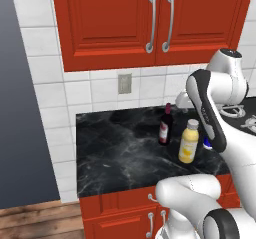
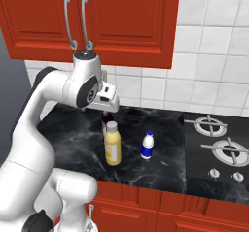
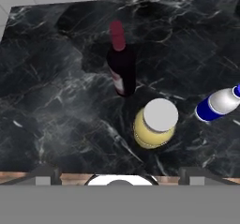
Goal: Place the drinks on the dining counter in a tight cluster.
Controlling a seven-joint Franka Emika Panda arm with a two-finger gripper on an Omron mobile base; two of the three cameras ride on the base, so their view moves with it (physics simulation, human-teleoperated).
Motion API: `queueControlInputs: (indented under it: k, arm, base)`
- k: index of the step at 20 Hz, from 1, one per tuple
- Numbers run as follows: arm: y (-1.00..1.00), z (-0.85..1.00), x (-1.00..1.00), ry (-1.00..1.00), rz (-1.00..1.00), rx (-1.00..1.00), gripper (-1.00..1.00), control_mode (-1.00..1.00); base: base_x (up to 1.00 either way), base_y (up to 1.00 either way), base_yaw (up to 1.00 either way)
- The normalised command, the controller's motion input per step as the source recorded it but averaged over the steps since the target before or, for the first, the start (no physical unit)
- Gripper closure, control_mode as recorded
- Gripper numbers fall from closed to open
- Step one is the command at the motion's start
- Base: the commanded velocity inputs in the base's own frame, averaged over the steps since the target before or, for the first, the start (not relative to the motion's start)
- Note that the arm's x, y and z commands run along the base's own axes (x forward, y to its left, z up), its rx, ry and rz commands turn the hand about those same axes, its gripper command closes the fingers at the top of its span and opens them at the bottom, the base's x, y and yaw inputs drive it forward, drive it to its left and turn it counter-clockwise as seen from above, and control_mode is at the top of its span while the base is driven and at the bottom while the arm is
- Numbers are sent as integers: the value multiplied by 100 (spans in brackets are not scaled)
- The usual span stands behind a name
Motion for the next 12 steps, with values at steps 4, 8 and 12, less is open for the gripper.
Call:
queueControlInputs:
  k: [4, 8, 12]
  arm:
    - [-24, -20, 0, 0, 0, -1, -100, -100]
    - [-25, -21, 15, 6, 0, -2, -100, -100]
    - [-9, -21, 29, 5, 0, -7, -100, -100]
  base:
    - [0, 0, 0]
    - [0, 0, 0]
    - [0, 0, 0]
